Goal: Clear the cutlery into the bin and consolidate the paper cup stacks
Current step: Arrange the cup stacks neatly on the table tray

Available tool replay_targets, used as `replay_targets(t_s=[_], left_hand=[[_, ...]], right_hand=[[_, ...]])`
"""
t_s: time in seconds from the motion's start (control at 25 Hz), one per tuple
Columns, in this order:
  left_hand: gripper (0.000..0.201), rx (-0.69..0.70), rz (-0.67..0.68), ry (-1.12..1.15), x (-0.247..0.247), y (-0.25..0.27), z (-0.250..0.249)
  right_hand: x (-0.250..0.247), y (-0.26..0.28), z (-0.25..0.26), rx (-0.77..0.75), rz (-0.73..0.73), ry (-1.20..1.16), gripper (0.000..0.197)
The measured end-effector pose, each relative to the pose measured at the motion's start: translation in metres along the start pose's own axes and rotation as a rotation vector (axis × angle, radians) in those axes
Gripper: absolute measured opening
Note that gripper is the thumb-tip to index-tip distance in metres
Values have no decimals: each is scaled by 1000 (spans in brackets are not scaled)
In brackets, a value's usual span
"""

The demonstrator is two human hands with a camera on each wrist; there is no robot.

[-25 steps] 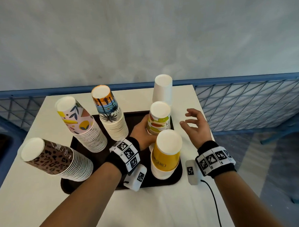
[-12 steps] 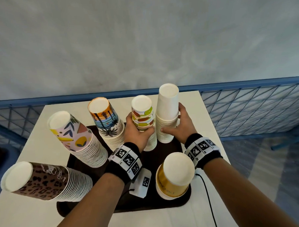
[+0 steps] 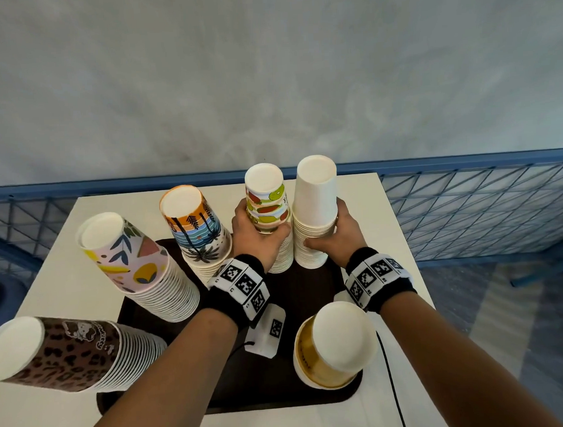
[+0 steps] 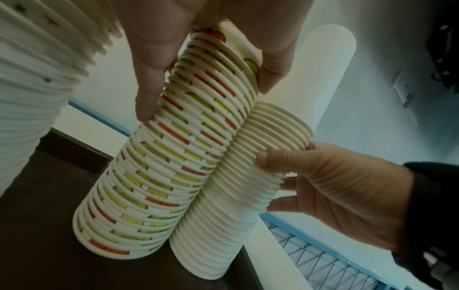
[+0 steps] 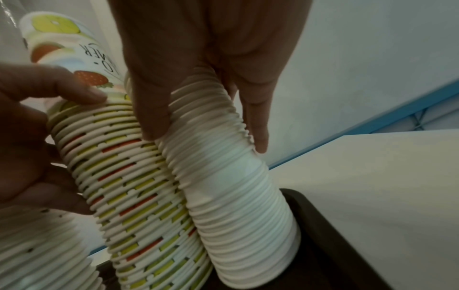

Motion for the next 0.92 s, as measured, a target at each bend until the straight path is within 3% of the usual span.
replay_targets(t_s=[0.36, 0.56, 0.72, 0.84, 0.92], left_hand=[[81, 50, 57, 47, 2, -5, 8], [73, 43, 134, -2, 2, 4, 8], [77, -28, 284, -151, 2, 13, 18], [77, -68, 293, -252, -8, 32, 24], [68, -91, 277, -249, -18, 52, 26]], right_hand=[[1, -2, -9, -12, 26, -12, 90], [-2, 1, -29, 94, 56, 43, 83], [-22, 24, -44, 156, 19, 70, 64], [-34, 59, -46, 114, 2, 22, 39], [-34, 83, -46, 98, 38, 20, 35]])
Point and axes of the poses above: each hand's wrist, its own y-axis away from the middle knuckle, its own x-axis out of the palm, z = x × y, the point moved 6 cm from there along -y, towards the middle knuckle, and after that the axes turned 14 degrees about -y, right-handed, at the moved point
